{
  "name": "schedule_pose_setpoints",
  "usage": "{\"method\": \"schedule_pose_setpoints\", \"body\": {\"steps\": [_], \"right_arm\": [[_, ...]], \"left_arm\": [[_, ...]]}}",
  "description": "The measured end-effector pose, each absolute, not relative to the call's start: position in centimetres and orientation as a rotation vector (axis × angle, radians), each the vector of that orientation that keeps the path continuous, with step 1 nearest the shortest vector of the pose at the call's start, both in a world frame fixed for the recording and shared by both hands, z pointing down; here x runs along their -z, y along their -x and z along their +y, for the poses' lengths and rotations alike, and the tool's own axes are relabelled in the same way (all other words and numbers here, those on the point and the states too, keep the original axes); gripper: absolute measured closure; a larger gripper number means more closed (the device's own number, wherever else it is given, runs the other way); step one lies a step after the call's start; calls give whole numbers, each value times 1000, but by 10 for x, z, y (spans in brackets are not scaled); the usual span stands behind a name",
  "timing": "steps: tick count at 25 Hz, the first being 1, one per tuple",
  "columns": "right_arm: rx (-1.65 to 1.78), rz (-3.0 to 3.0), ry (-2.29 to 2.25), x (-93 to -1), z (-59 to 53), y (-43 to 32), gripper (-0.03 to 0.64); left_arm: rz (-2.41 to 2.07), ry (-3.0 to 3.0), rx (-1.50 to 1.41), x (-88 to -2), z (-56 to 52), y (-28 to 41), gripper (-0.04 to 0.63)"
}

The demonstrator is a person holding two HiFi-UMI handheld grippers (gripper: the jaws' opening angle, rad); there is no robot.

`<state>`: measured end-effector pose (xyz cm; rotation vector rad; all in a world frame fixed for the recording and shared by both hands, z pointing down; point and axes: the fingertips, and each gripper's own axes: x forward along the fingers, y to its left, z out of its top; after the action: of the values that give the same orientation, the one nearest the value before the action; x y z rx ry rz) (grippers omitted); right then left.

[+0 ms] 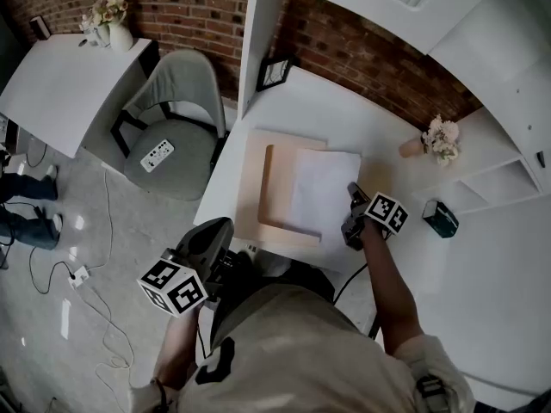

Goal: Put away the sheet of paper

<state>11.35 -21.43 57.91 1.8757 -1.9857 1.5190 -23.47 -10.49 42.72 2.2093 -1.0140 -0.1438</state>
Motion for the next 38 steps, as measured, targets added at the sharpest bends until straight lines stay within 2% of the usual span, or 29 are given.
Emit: {"method": "schedule_pose_setpoints", "body": {"steps": [29, 38], "right_arm": [[-1833, -2114, -1589, -616, -245, -65, 590], [-1931, -2091, -1585, -619, -250, -57, 589]], "left_arm": [[-1137, -2152, 73, -424, -120, 214, 578], [-1190, -2128, 109, -417, -124, 231, 580]]}}
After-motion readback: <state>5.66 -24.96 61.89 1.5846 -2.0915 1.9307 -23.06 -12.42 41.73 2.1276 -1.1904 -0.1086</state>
